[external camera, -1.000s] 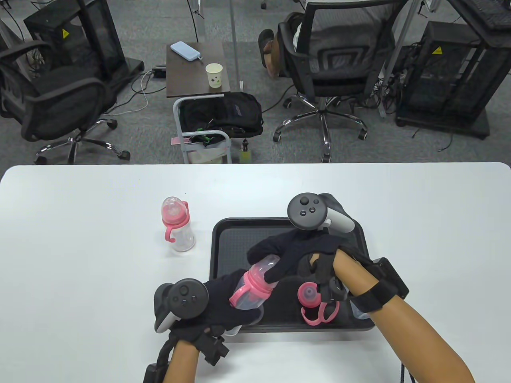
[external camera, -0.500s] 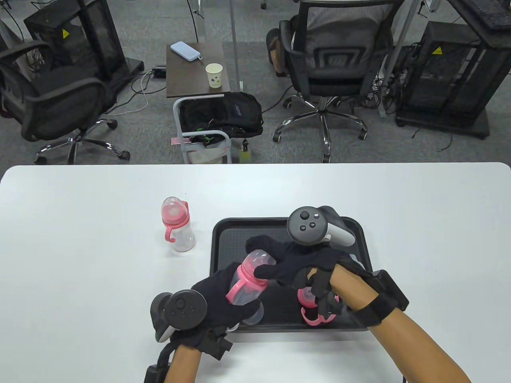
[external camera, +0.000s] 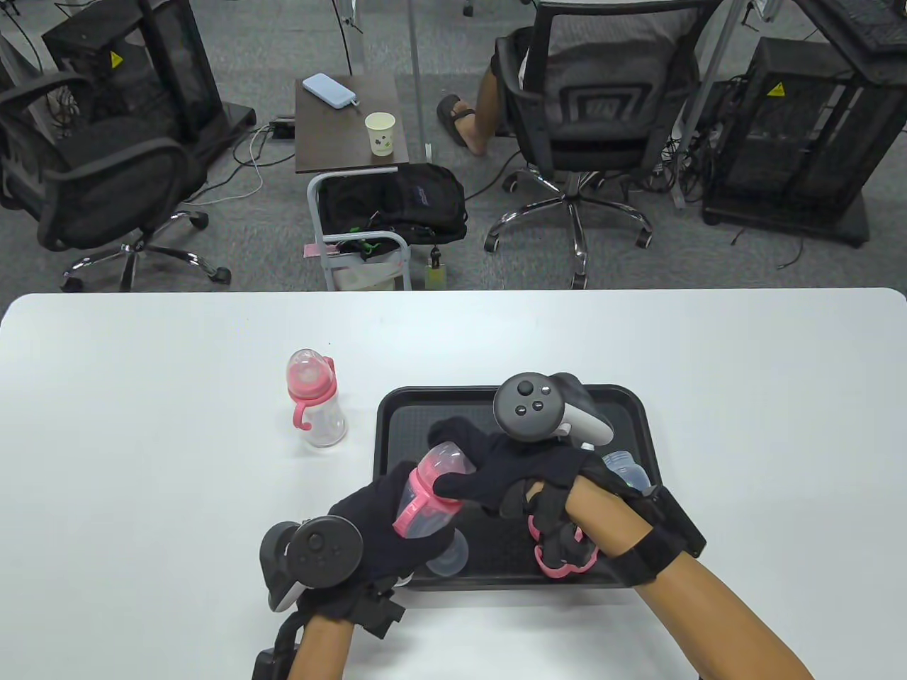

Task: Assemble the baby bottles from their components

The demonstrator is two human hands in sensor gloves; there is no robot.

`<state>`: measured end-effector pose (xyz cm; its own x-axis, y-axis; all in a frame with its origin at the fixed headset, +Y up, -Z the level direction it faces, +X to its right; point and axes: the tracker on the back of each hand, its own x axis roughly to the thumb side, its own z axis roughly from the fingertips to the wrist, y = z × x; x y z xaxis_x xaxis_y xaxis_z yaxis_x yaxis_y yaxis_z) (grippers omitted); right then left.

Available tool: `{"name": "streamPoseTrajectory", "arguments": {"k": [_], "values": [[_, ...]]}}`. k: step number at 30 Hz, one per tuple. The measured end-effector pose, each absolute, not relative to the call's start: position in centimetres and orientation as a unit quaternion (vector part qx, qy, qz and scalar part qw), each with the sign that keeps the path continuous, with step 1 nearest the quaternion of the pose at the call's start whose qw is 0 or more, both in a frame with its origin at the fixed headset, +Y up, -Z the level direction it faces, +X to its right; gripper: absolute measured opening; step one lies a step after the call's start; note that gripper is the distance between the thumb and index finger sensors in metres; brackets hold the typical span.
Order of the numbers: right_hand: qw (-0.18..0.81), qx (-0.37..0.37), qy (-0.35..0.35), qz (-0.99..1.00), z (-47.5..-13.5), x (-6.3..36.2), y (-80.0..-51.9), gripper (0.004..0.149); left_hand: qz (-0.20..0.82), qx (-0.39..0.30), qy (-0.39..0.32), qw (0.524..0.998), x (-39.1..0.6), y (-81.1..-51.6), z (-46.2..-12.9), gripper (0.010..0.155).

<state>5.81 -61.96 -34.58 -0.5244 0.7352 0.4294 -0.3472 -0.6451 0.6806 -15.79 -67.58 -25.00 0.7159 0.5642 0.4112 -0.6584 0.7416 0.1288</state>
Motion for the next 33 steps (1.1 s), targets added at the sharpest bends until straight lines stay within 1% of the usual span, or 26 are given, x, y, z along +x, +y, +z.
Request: {"name": "streamPoseTrajectory", "arguments": {"k": [2,3,5,7,8,9,10,12,14,16,21,24,28,30,33], "values": [[0.317,0.363,0.28,0.83,-34.7,5.9,-61.8,0.08,0.33,0.147,-0.17,0.917,-15.7,-67.6,-25.0,0.101],[0.321,0.358,0.271,0.834,-34.6,5.8,-61.8,0.08,0.337,0.134,-0.17,0.916,-15.8,-67.6,-25.0,0.1],[0.32,0.362,0.255,0.837,-34.6,5.8,-61.9,0.082,0.334,0.147,-0.167,0.916,-16.0,-67.8,-25.1,0.1],[0.303,0.359,0.242,0.849,-34.5,6.0,-61.8,0.084,0.338,0.134,-0.163,0.917,-15.8,-67.9,-25.2,0.101],[0.304,0.362,0.238,0.849,-34.3,6.2,-61.8,0.085,0.334,0.148,-0.162,0.917,-15.8,-68.1,-25.1,0.101],[0.31,0.365,0.226,0.848,-34.0,6.6,-61.6,0.086,0.332,0.178,-0.157,0.913,-15.7,-68.3,-25.0,0.1],[0.316,0.367,0.212,0.849,-33.7,7.0,-61.4,0.086,0.337,0.178,-0.156,0.911,-15.6,-68.3,-25.2,0.1],[0.311,0.365,0.18,0.859,-33.1,8.5,-61.4,0.086,0.35,0.144,-0.161,0.912,-15.7,-68.4,-25.3,0.1],[0.313,0.353,0.138,0.871,-32.6,10.1,-61.8,0.084,0.337,0.159,-0.146,0.916,-16.0,-68.5,-25.3,0.1],[0.303,0.336,0.111,0.885,-32.1,12.2,-62.3,0.078,0.339,0.165,-0.123,0.918,-16.7,-68.6,-25.5,0.099],[0.29,0.271,0.064,0.916,-31.0,18.6,-64.8,0.076,0.372,0.188,-0.071,0.906,-19.3,-68.1,-25.2,0.1],[0.307,0.235,0.049,0.921,-30.6,22.1,-66.4,0.074,0.385,0.207,-0.034,0.899,-21.6,-67.4,-24.8,0.099],[0.334,0.202,0.039,0.92,-30.2,25.5,-68.0,0.073,0.413,0.23,0.019,0.881,-25.1,-66.7,-24.7,0.099],[0.343,0.188,0.033,0.92,-30.0,26.8,-68.7,0.072,0.426,0.234,0.049,0.873,-26.9,-66.9,-25.0,0.1],[0.35,0.163,0.031,0.922,-29.9,28.5,-69.3,0.072,0.447,0.219,0.103,0.861,-29.5,-68.3,-25.8,0.099]]}}
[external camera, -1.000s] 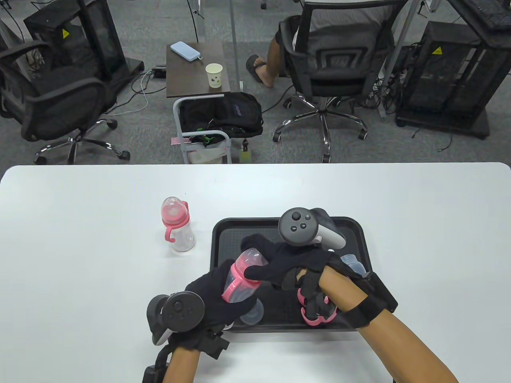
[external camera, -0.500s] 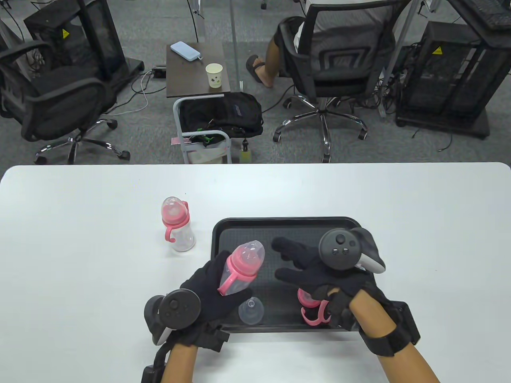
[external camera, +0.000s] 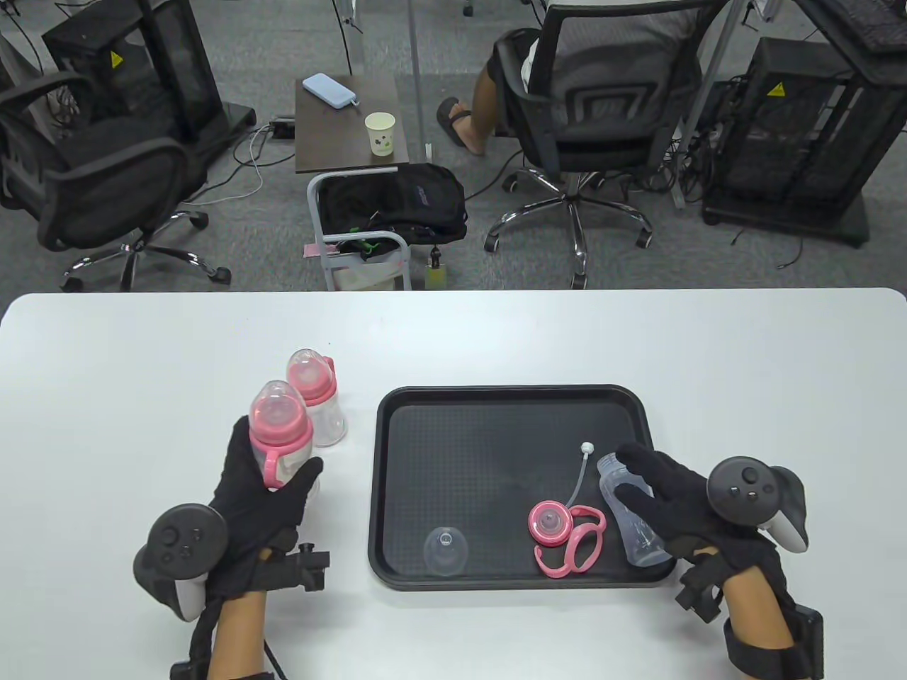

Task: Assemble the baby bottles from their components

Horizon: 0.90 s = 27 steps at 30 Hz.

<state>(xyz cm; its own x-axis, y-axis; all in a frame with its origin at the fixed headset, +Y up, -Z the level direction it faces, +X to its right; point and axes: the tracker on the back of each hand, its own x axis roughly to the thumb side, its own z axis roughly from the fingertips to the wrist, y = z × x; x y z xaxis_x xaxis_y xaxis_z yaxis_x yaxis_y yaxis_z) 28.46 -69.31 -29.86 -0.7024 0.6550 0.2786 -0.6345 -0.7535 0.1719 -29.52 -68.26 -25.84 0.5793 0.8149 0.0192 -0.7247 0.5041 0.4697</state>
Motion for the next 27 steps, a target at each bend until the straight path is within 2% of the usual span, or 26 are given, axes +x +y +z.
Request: {"name": "streamPoseTrajectory", "arguments": {"k": [4,11,16,27], "values": [[0.384,0.142,0.005,0.912,-29.9,29.9,-69.8,0.072,0.463,0.182,0.156,0.854,-31.6,-70.8,-27.5,0.1],[0.378,0.119,0.02,0.918,-30.2,30.8,-70.8,0.072,0.449,0.136,0.206,0.859,-33.1,-74.8,-30.6,0.1],[0.374,0.116,0.029,0.92,-30.4,30.7,-71.2,0.072,0.445,0.122,0.208,0.863,-33.0,-76.3,-31.4,0.101],[0.375,0.12,0.038,0.919,-30.3,30.4,-71.2,0.072,0.428,0.126,0.197,0.873,-32.9,-76.8,-30.0,0.1]]}}
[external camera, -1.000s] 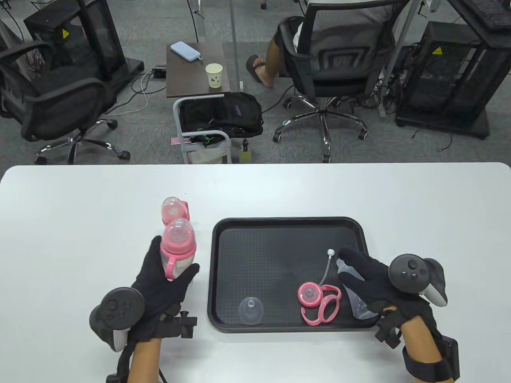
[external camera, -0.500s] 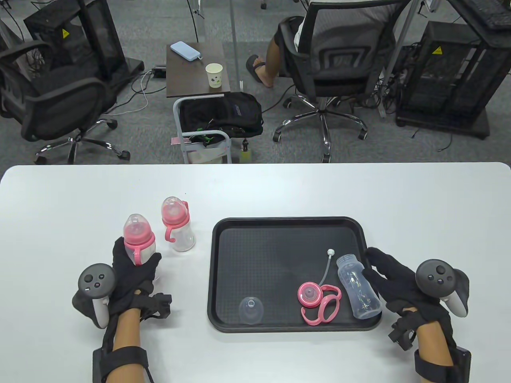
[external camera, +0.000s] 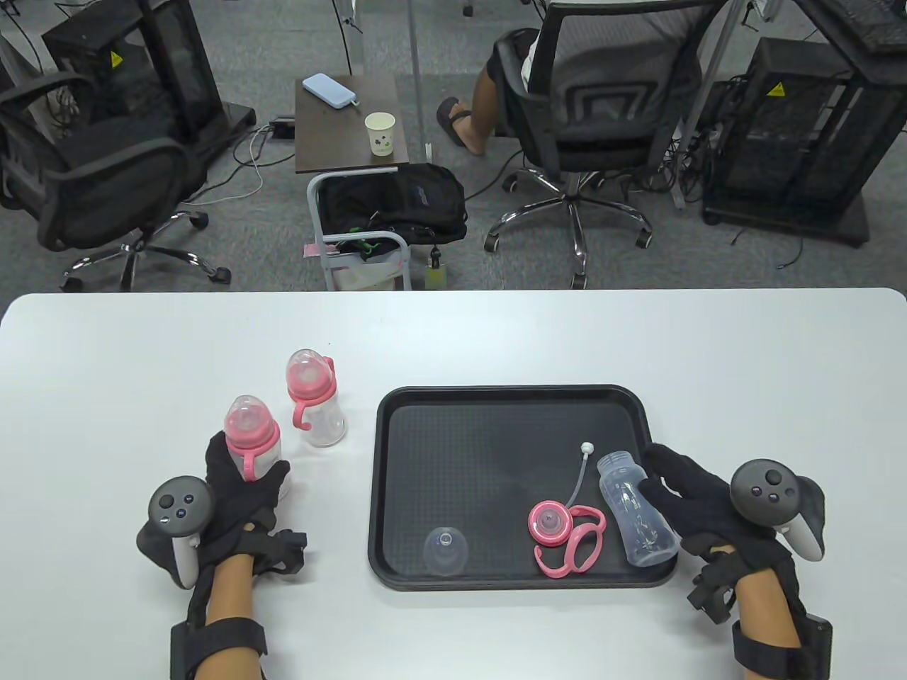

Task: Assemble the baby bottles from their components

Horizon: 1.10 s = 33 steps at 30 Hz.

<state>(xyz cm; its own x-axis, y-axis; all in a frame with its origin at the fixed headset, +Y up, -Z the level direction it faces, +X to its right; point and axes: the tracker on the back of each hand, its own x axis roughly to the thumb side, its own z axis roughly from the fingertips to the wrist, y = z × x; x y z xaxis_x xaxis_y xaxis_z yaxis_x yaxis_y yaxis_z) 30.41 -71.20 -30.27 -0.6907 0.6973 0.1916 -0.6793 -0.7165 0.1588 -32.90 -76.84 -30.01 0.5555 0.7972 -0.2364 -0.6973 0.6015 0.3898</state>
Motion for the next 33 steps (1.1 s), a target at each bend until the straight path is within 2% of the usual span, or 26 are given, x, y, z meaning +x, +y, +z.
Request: {"name": "streamPoseTrajectory", "arguments": {"k": [12,19,26,33], "values": [[0.378,0.125,0.048,0.916,-30.1,30.1,-71.3,0.071,0.42,0.106,0.231,0.871,-33.4,-77.1,-28.2,0.098],[0.381,0.126,0.048,0.915,-30.1,30.1,-71.3,0.071,0.426,0.102,0.237,0.867,-34.2,-76.8,-26.8,0.105],[0.387,0.123,0.051,0.913,-30.0,30.2,-71.2,0.07,0.435,0.149,0.232,0.857,-35.3,-73.8,-24.6,0.106],[0.383,0.124,0.055,0.913,-30.0,30.2,-71.1,0.07,0.434,0.249,0.168,0.85,-34.9,-68.9,-21.1,0.103]]}}
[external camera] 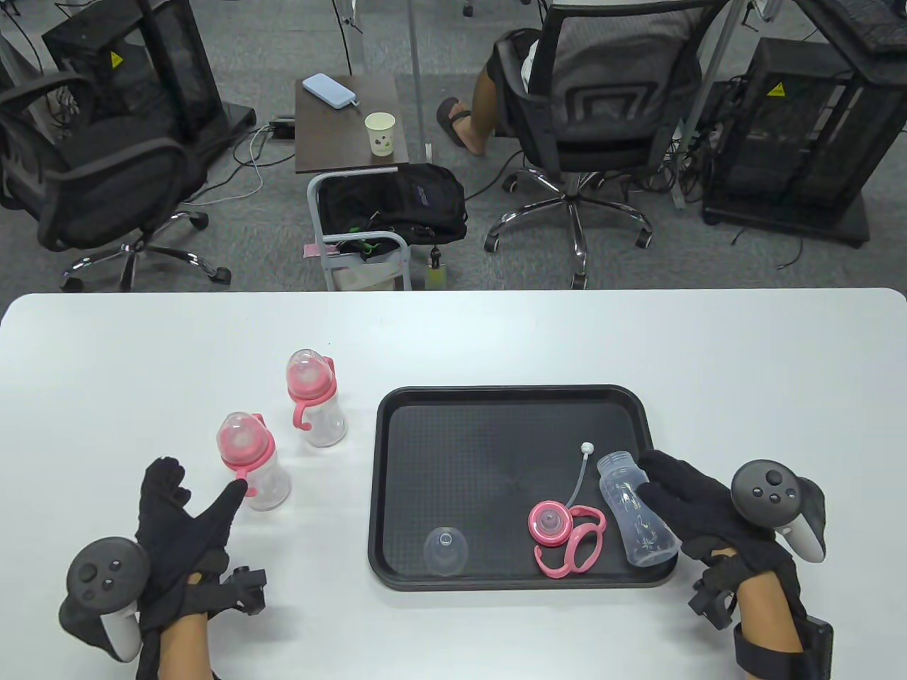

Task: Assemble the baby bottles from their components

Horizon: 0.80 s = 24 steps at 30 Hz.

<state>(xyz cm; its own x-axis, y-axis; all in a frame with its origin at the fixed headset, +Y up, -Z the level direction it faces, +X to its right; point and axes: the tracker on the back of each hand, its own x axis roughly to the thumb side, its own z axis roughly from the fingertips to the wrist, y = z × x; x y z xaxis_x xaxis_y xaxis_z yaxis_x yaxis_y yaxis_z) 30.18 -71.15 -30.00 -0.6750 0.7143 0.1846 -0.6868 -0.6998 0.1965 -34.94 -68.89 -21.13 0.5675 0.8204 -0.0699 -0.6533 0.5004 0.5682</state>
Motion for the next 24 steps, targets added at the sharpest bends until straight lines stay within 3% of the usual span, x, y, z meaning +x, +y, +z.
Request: {"name": "streamPoseTrajectory", "arguments": {"k": [6,12,18,24], "values": [[0.38,0.121,0.057,0.916,-30.0,30.2,-71.2,0.07,0.417,0.284,0.061,0.861,-31.3,-64.5,-19.0,0.1],[0.369,0.102,0.065,0.922,-30.0,30.3,-71.5,0.071,0.387,0.247,-0.044,0.887,-24.4,-63.0,-20.0,0.099],[0.331,0.066,0.077,0.938,-30.3,29.8,-71.6,0.074,0.321,0.16,-0.105,0.928,-17.5,-65.7,-23.5,0.1],[0.245,0.014,0.082,0.966,-30.6,28.6,-71.7,0.083,0.292,0.108,-0.12,0.943,-15.3,-69.7,-25.4,0.1]]}}
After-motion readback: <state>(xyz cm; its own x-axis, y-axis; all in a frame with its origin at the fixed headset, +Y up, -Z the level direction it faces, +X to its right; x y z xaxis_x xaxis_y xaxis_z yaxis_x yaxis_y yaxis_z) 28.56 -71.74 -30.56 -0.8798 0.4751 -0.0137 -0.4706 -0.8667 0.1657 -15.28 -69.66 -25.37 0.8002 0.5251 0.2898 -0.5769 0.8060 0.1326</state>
